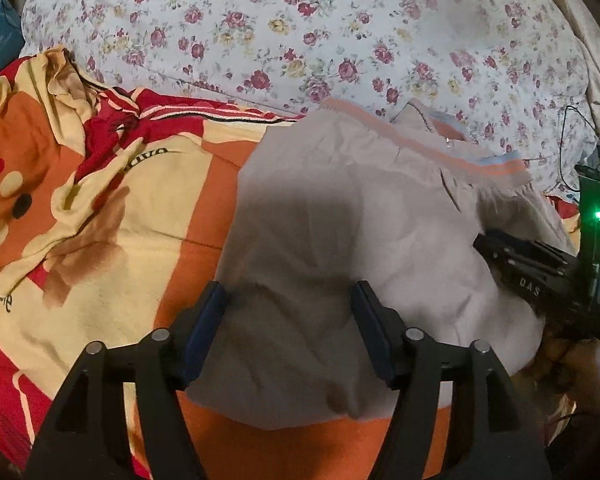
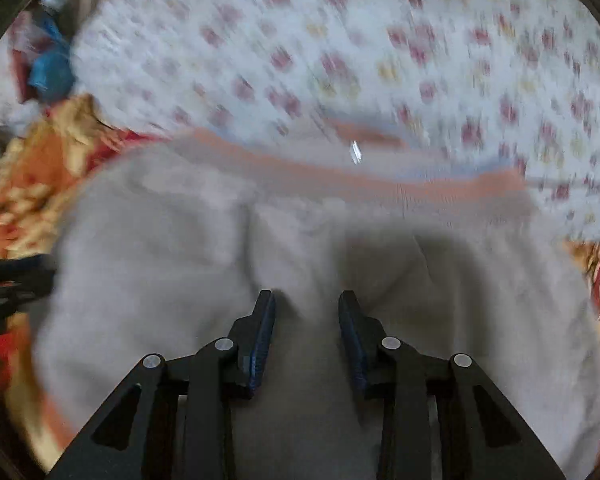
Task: Fold large clothes
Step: 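Press and smooth the folded jacket flat with both grippers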
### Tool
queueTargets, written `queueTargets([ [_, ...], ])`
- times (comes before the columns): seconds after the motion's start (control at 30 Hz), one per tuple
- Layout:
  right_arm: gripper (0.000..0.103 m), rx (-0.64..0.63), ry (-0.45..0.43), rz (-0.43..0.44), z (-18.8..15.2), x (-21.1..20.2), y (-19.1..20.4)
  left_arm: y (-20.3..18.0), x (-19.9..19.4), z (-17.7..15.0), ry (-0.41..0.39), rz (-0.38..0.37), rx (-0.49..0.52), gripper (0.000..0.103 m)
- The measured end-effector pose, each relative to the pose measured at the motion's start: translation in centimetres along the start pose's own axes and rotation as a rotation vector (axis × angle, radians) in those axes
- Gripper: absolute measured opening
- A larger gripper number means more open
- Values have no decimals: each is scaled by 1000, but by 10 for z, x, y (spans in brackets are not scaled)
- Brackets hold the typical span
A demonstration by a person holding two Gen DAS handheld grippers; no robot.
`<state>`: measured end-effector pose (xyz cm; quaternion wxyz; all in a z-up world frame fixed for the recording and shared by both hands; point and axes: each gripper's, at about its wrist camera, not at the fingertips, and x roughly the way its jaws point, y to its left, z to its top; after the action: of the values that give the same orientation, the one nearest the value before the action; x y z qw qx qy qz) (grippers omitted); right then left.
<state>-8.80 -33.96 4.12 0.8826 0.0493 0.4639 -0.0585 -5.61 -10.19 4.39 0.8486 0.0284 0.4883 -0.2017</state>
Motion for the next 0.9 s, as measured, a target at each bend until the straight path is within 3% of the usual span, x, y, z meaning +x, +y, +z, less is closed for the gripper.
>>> queueTargets([
  [0.1,34,44,6,11,1,-4,-5,1,1,0,3,2,-3,66],
  [0.2,35,52,-2,38,-3,-32,-3,1,0,-1,3,2,-9,66],
  [0.37,48,25,-48,65,-22,-65,3,2,0,-3,3,5,-24,68],
  [0.5,49,6,50,26,-36,-40,3,0,0,-3,15,13,-28,69],
  [0.9,55,39,-1,50,-44,-82,0,2,-6,-5,23,6,-73,76],
])
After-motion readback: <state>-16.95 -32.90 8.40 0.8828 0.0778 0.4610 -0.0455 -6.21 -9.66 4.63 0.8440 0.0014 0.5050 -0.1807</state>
